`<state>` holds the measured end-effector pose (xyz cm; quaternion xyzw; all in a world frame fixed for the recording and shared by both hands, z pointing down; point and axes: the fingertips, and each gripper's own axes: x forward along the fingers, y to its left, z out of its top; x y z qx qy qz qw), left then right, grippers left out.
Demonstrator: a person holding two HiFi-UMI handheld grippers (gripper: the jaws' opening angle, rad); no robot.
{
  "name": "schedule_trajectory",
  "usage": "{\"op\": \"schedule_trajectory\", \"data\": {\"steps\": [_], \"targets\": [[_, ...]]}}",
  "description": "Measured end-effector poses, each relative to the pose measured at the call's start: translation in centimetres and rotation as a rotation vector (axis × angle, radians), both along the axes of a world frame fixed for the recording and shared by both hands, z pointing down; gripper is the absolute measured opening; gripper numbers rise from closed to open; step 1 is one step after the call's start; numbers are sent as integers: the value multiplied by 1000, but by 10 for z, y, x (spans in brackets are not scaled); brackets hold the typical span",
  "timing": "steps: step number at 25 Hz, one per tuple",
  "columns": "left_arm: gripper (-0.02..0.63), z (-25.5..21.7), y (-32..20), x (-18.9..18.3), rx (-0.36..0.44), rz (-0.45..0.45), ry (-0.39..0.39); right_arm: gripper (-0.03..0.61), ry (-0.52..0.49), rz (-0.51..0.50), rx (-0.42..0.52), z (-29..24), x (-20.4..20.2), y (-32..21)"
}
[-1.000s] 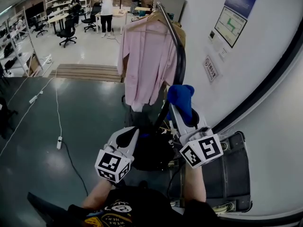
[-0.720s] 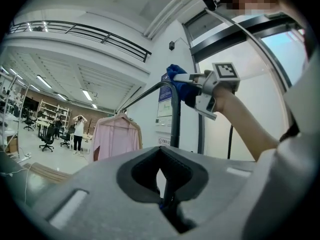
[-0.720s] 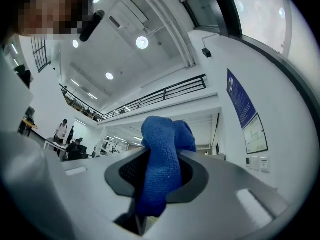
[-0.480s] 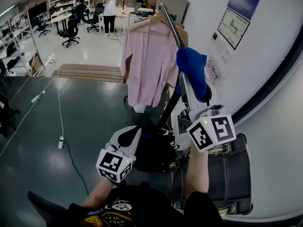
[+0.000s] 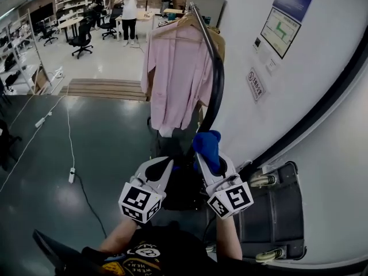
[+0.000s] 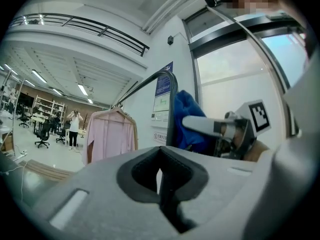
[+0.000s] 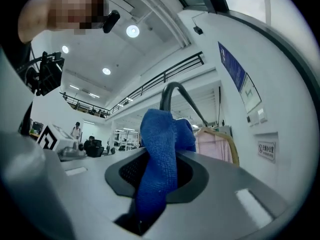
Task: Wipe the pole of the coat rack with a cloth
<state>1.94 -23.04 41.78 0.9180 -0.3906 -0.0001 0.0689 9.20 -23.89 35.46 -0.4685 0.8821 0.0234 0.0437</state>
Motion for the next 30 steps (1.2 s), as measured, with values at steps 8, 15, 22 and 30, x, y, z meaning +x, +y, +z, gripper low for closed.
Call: {"op": "schedule_trajectory", "data": {"steps": [8,15,22,30], "targets": [[5,13,7,14,-20,24,-5,80,-31,85,-88,51,28,27],[5,18,17,-4,-21,-25,-5,78,27,191,-81,65,47,50],[5,18,32,-2,-10,-18,-16,78,8,171,-115,70,43,62],[5,16,42,-1,-6,-17,-17,78,-5,160,-133,73,40,70]]}}
